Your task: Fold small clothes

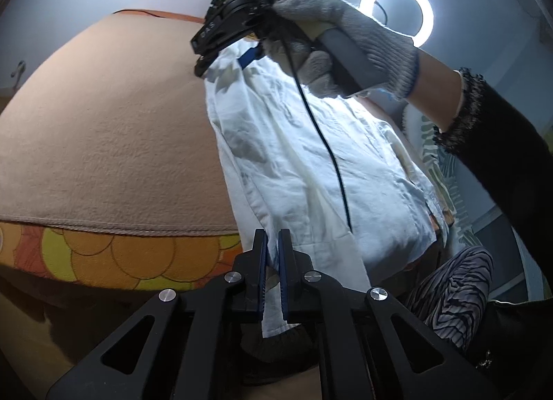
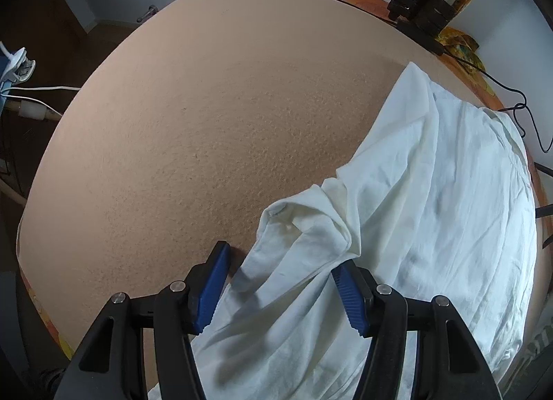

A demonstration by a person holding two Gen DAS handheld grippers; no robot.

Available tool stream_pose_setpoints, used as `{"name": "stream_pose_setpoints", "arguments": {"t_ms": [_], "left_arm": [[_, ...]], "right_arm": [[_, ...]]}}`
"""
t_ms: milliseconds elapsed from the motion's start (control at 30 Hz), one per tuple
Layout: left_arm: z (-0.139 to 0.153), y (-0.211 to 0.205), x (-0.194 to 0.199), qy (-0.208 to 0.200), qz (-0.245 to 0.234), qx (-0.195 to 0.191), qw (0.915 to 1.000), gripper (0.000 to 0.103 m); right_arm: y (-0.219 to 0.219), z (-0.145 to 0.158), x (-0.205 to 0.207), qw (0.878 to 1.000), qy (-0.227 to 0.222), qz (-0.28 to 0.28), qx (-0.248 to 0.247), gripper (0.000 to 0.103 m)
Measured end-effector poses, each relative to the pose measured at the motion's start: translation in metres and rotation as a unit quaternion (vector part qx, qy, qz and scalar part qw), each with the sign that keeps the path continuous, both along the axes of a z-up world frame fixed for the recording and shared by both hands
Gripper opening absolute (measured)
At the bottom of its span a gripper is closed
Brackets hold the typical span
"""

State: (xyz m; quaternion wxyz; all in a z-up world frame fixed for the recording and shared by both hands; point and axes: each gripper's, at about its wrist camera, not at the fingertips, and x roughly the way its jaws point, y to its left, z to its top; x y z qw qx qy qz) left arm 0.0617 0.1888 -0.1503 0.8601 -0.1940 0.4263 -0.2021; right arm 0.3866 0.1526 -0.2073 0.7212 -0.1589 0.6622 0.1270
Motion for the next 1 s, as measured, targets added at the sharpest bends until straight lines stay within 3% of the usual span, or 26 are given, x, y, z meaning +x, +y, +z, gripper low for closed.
{"name": "stream_pose_setpoints", "arguments": {"t_ms": [133, 233, 367, 567, 700, 900, 1000], "left_arm": [[0.004, -0.004, -0.001, -0.009, -0.011, -0.008, 0.9999, 0.004], [0.012, -0.016, -0.001, -0.025, -0.029, -0.004, 0.9993, 0.004], [0.022, -0.029, 0.000, -0.041, -0.053, 0.004, 0.9978, 0.004], [0.028, -0.050, 0.003, -0.049, -0.086, 0.014, 0.9950, 0.004], [0.030, -0.065, 0.004, -0.050, -0.105, 0.013, 0.9931, 0.004], [0.033, -0.097, 0.006, -0.054, -0.151, 0.015, 0.9870, 0.004], [0.029, -0.115, 0.008, -0.048, -0.173, 0.025, 0.9834, 0.004]], "right_arm": [[-0.003, 0.001, 0.003, 1.000, 0.006, -0.002, 0.007, 0.060], [-0.011, 0.003, 0.006, 1.000, 0.008, -0.005, 0.004, 0.049], [-0.024, 0.009, 0.009, 1.000, 0.009, -0.006, 0.006, 0.043], [-0.043, 0.026, 0.003, 1.000, -0.005, -0.003, 0.013, 0.017], [-0.076, 0.046, -0.004, 0.998, -0.027, -0.018, 0.049, 0.009], [-0.159, 0.067, -0.028, 0.984, -0.056, -0.083, 0.148, 0.008], [-0.184, 0.064, -0.041, 0.978, -0.061, -0.108, 0.169, 0.008]]}}
